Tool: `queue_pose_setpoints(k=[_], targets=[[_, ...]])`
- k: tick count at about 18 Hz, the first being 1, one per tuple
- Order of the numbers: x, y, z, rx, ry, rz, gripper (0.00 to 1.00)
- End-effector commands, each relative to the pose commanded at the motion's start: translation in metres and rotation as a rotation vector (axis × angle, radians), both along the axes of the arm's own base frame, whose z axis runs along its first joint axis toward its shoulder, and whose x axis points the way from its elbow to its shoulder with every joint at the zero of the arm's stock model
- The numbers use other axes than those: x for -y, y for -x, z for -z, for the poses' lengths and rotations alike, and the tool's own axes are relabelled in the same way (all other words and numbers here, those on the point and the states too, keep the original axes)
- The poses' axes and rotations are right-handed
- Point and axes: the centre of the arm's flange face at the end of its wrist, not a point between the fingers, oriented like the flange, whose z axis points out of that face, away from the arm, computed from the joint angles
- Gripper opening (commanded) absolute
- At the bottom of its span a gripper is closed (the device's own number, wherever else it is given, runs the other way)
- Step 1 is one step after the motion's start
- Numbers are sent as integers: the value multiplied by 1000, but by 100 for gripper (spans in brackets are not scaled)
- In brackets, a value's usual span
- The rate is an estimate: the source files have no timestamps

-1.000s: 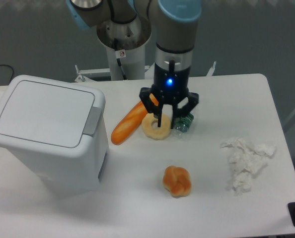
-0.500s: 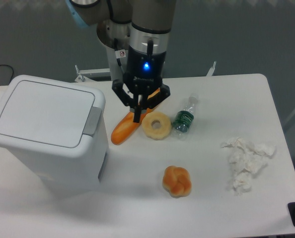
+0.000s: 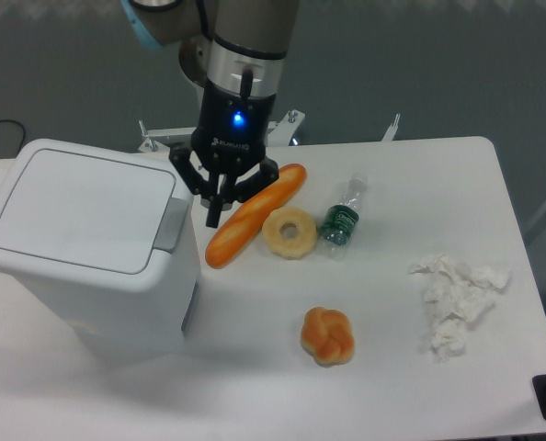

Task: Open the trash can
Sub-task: 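Move the gripper toward the trash can lid's edge, then press the gripper down on the trash can lid's edge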

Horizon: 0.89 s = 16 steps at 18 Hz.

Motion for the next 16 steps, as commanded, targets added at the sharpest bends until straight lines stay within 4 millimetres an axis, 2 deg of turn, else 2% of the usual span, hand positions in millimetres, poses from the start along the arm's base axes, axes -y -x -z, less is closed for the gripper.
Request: queue_pose_setpoints(k=[5,16], targets=[[-12,-9,10,17,10,23,7],[-12,-10,13,22,15,25,7]])
